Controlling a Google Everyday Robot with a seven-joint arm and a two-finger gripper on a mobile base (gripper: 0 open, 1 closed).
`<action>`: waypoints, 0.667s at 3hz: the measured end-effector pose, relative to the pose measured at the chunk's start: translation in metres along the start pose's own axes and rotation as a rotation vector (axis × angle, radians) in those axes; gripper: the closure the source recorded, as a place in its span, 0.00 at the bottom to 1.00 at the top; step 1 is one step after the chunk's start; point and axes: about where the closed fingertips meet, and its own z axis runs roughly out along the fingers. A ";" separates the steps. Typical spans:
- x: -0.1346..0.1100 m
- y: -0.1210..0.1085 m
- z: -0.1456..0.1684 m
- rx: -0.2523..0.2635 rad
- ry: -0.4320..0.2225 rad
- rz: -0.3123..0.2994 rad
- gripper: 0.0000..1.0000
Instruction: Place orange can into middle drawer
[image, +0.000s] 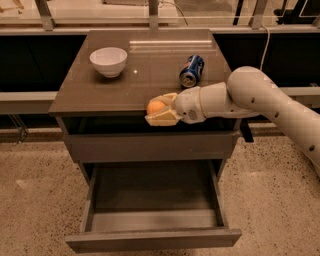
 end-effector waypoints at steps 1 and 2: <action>-0.005 0.000 -0.002 0.000 0.000 0.000 1.00; -0.005 0.000 -0.002 0.000 0.000 0.000 1.00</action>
Offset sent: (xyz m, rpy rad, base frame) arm -0.0204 0.0074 0.0302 -0.2109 -0.1174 0.0189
